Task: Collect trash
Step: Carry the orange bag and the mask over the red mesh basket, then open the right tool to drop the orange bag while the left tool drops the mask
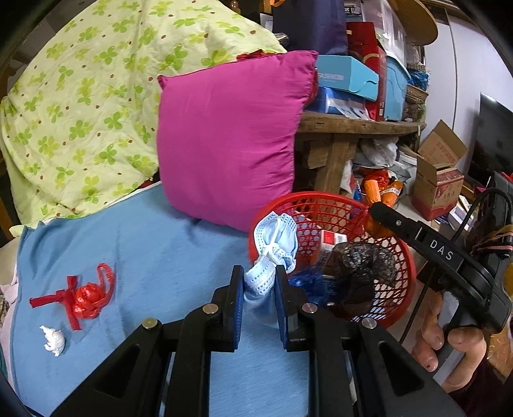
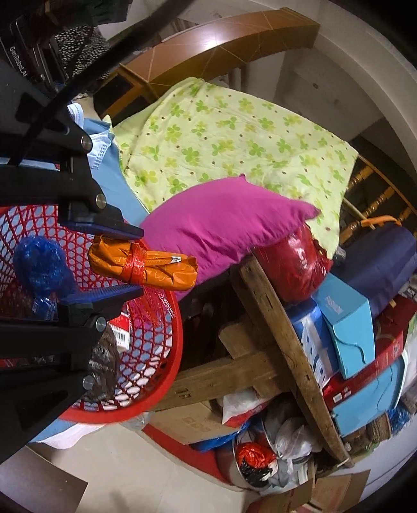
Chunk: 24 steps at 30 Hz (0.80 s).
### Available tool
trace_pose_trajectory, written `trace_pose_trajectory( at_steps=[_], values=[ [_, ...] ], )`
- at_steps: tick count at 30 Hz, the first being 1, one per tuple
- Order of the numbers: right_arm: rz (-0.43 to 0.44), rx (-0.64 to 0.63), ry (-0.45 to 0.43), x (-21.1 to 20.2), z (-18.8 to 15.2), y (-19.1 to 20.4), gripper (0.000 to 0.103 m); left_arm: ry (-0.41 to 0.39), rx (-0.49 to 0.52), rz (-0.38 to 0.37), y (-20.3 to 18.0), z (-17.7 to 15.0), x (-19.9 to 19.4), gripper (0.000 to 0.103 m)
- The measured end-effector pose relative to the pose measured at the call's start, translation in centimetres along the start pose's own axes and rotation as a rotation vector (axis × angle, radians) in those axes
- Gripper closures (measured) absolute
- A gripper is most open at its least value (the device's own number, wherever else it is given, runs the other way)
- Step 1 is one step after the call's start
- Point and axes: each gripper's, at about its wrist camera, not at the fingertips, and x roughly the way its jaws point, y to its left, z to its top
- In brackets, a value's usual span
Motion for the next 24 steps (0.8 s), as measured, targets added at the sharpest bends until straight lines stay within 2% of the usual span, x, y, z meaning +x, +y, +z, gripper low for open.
trace_pose_trajectory(
  at_steps=[14, 15, 17, 18, 19, 20, 21, 24],
  values=[
    [-0.021, 0.086, -0.018, -0.6, 0.6, -2.2, 0.07, 0.015, 0.012, -0.101, -3.0, 1.8, 2.6, 0.081],
    [-0.017, 0.1, -0.014, -0.6, 0.6, -2.3, 0.07, 0.015, 0.009, -0.102, -3.2, 1.9, 2.9, 0.079],
    [-0.013, 0.123, -0.001, -0.4, 0.7, -2.5, 0.069, 0.018, 0.002, -0.108, -3.3, 2.0, 3.3, 0.063],
    [-0.011, 0.139, 0.003, -0.3, 0.7, -2.6, 0.064, 0.018, -0.004, -0.108, -3.2, 1.9, 3.5, 0.057],
    [-0.005, 0.15, 0.005, -0.2, 0.7, -2.7, 0.057, 0.016, -0.014, -0.102, -3.0, 1.8, 3.5, 0.044],
    [0.004, 0.158, 0.003, -0.3, 0.7, -2.7, 0.041, 0.01, -0.022, -0.101, -2.8, 1.7, 3.4, 0.043],
    [0.017, 0.17, -0.013, -0.5, 0.6, -2.7, 0.035, 0.005, -0.027, -0.104, -2.5, 1.5, 3.3, 0.043],
    [0.029, 0.143, -0.054, -1.0, 0.7, -1.9, 0.035, 0.002, -0.039, -0.088, -1.4, 0.8, 2.7, 0.043]
  ],
)
